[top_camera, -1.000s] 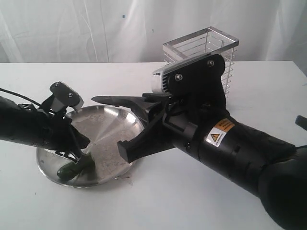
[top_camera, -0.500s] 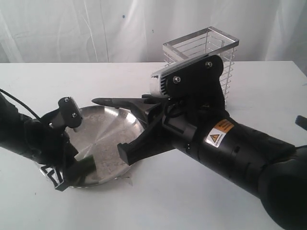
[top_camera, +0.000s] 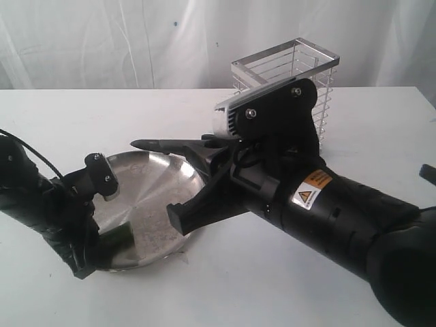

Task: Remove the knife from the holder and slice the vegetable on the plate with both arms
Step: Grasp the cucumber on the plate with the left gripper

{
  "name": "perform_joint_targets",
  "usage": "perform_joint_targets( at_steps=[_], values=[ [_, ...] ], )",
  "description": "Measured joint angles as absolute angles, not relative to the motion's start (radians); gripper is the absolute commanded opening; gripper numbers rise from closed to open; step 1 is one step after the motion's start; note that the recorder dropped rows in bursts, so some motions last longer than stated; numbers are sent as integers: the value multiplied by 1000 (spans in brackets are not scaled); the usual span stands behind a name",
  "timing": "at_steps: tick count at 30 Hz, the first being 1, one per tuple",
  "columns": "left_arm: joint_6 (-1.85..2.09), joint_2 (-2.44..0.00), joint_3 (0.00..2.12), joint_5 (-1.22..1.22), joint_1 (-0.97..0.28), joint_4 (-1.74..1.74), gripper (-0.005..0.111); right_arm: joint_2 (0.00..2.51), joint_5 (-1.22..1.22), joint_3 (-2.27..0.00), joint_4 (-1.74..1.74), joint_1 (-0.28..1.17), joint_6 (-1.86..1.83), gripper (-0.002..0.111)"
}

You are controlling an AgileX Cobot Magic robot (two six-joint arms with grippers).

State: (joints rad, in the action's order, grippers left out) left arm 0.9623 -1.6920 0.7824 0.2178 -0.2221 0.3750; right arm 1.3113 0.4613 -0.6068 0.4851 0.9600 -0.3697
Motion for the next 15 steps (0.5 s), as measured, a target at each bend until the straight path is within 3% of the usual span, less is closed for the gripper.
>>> perform_joint_targets(
  at_steps=[3, 6, 15],
  values=[
    [942, -1694, 784, 216, -222, 377, 14, 1311, 461, -607, 485, 960, -370, 0],
    [863, -1694, 784, 200, -222, 377, 0, 1311, 461, -607, 485, 960, -370, 0],
    [510, -1642, 778, 112, -223, 354, 0, 1311, 472, -607, 485, 960, -415, 0]
  ],
)
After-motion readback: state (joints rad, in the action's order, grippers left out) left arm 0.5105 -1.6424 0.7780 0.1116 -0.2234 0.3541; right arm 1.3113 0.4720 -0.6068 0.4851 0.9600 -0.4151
